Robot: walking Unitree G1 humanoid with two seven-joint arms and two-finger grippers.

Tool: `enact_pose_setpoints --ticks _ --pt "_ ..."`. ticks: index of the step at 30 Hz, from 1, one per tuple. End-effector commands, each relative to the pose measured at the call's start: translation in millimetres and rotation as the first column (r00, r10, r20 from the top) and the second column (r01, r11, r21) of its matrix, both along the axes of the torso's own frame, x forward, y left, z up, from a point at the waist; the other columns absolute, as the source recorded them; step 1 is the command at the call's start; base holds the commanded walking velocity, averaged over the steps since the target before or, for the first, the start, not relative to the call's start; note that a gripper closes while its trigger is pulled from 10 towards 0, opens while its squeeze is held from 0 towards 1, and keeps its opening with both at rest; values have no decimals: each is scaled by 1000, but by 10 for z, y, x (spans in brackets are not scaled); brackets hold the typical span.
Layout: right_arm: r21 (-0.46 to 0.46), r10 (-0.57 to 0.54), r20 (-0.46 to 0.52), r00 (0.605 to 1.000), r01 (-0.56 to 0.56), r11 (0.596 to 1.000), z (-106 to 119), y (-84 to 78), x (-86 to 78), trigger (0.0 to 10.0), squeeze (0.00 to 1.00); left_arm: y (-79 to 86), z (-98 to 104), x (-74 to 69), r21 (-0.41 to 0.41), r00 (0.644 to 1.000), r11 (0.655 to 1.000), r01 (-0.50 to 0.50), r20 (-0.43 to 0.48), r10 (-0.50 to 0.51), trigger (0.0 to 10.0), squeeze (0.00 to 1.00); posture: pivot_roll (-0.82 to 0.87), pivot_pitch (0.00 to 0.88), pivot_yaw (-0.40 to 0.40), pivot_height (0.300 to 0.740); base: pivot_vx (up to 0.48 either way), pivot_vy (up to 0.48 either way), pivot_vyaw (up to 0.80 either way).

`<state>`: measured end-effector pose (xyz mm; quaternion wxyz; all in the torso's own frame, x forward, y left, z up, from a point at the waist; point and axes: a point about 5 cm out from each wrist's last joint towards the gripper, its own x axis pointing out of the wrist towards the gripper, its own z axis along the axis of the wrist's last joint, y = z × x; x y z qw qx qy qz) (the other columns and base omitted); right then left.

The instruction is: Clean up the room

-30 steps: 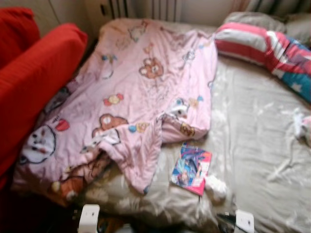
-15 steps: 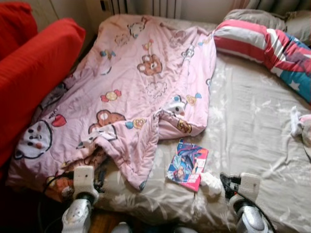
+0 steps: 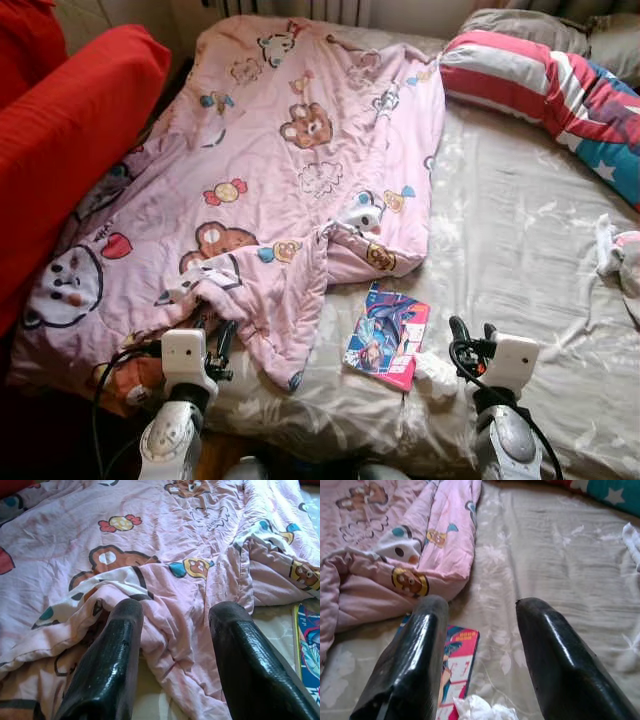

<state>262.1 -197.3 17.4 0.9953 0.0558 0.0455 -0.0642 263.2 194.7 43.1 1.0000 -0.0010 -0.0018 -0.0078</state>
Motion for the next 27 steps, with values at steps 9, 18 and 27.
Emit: enact_pose_setpoints --ticks 9,18,27 --pt "4 8 -71 997 -8 1000 -89 42 -69 10000 0 8 -54 -76 -16 999 1000 -6 -49 6 10000 0 102 275 -62 680 0 0 0" --pt "17 16 -49 999 -15 1000 -62 97 -62 10000 0 41 -29 -72 -11 999 1000 -15 -51 14 10000 0 114 266 -61 650 0 0 0" --pt "7 36 -58 998 -35 999 -61 115 -48 10000 0 95 -40 -125 -8 998 999 -32 -59 32 10000 0 123 255 -68 650 0 0 0"
